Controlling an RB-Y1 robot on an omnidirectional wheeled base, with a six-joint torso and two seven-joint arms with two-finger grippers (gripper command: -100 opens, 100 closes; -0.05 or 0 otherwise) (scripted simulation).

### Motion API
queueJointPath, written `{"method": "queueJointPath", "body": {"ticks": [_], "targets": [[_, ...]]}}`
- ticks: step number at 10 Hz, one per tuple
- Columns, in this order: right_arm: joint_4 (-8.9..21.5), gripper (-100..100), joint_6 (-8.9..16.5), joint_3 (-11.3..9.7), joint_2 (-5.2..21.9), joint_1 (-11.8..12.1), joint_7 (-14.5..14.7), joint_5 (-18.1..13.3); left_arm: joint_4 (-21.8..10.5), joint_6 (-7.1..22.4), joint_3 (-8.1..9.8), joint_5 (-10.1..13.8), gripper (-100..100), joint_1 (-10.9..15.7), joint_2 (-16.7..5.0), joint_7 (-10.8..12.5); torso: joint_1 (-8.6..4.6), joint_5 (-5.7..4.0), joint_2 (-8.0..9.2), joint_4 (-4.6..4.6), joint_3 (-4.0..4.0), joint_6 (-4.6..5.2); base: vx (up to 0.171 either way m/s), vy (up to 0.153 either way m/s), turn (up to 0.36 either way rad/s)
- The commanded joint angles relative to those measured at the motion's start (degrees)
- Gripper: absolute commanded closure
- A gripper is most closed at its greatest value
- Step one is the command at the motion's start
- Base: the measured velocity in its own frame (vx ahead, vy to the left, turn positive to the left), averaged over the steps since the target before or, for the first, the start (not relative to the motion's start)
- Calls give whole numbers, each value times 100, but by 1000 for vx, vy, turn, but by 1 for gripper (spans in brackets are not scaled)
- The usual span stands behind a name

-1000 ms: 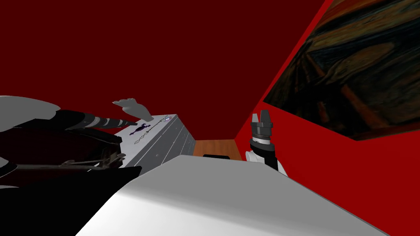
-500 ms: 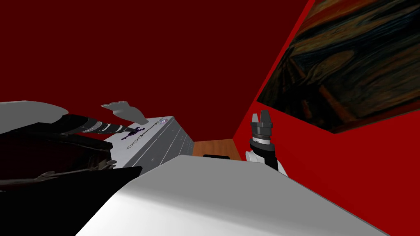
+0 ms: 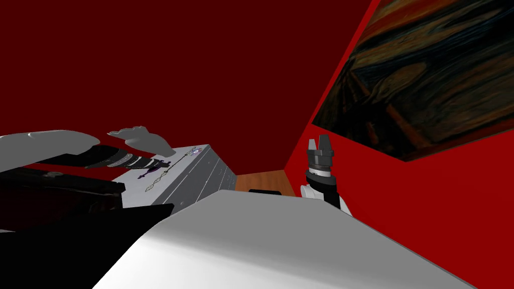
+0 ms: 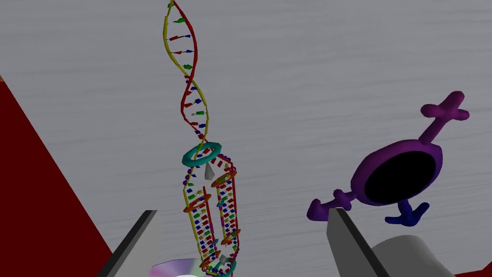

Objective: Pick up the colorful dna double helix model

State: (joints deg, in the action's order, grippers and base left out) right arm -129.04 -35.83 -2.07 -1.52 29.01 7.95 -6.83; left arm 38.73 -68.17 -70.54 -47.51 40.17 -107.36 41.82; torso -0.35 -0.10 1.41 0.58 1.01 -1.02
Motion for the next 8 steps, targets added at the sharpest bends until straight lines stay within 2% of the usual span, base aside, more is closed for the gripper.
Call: {"method": "queueJointPath", "body": {"ticks": [1,4,7,8], "targets": [[0,0,0,0,0,0,0,0,1,-189,-155,-41,-100,19,77,-138,0,0,0,0,0,0,38,34,-127],[0,0,0,0,0,0,0,0,171,-414,-425,-60,-100,-1,127,-307,1,0,5,1,3,-3,22,32,-93],[0,0,0,0,0,0,0,0,104,-442,-412,-78,-100,14,164,-324,-8,-2,14,4,9,-6,5,8,-11],[0,0,0,0,0,0,0,0,114,-434,-415,-72,0,10,159,-323,-10,-3,16,5,10,-5,0,0,0]]}}
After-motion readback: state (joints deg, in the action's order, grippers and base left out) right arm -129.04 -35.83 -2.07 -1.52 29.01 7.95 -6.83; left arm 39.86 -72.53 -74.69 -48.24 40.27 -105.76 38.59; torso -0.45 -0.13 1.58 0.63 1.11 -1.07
